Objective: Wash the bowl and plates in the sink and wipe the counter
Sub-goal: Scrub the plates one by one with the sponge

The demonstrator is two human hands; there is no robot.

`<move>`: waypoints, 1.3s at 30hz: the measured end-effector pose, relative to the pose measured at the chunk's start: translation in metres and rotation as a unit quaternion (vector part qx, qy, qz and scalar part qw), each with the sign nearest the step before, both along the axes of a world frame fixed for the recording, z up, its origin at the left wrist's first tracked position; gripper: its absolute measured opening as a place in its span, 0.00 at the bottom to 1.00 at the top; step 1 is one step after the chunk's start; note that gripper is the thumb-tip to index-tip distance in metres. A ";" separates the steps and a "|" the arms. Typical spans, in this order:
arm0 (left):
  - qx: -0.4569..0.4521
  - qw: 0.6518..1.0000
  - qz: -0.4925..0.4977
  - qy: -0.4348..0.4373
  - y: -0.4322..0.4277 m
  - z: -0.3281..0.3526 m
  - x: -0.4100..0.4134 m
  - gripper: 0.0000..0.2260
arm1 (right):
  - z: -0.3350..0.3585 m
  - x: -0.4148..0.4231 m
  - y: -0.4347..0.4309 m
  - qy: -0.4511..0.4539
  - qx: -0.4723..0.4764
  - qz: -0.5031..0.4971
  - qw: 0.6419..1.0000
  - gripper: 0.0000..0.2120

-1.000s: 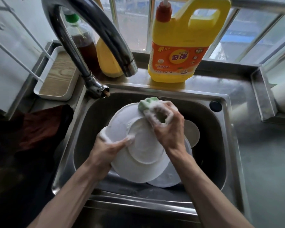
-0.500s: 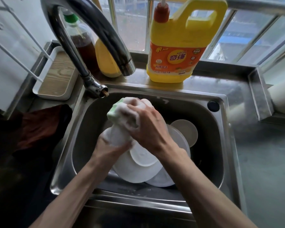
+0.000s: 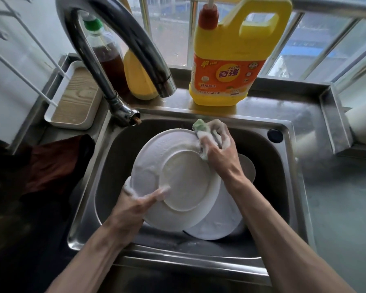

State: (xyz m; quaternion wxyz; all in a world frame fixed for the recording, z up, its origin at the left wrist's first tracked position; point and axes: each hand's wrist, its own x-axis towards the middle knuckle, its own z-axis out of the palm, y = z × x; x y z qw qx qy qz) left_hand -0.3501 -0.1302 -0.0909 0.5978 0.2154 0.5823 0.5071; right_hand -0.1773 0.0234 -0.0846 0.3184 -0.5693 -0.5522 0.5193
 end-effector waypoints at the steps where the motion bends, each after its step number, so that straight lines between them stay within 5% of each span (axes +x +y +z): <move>1: -0.006 1.000 -0.012 0.009 0.002 0.001 0.000 0.31 | 0.000 -0.001 0.000 -0.011 0.031 0.024 0.999 0.05; 7: 0.019 0.998 -0.043 0.043 0.035 0.009 0.004 0.26 | 0.008 -0.030 -0.016 -0.112 0.199 0.197 0.953 0.24; 11: 0.036 0.998 -0.021 0.037 0.039 0.009 0.008 0.22 | 0.012 -0.040 -0.025 -0.164 0.324 0.174 0.915 0.19; 14: 0.015 0.999 0.014 0.044 0.030 0.008 0.012 0.24 | 0.002 -0.021 -0.012 -0.208 0.274 0.035 0.938 0.13; 18: 0.016 0.999 0.034 0.038 0.023 0.009 0.007 0.21 | -0.012 0.002 -0.002 -0.128 0.126 -0.075 0.981 0.13; 22: 0.013 0.997 0.041 0.059 0.026 0.004 0.011 0.25 | 0.001 -0.015 -0.017 -0.077 0.258 0.030 0.963 0.04; 27: 0.027 0.996 0.040 0.070 0.029 0.002 0.011 0.20 | 0.009 -0.041 -0.045 -0.123 0.345 0.244 0.898 0.11; 31: 0.010 0.997 0.065 0.047 0.024 -0.004 0.006 0.27 | -0.011 -0.015 -0.025 -0.184 0.293 0.127 0.930 0.11; 34: 0.002 0.997 0.070 0.040 0.023 -0.007 0.001 0.32 | -0.018 -0.001 -0.014 -0.141 0.226 0.063 0.962 0.09; 39: 0.018 0.995 0.070 0.062 0.030 -0.011 0.002 0.30 | -0.002 -0.026 -0.033 -0.117 0.318 0.213 0.916 0.11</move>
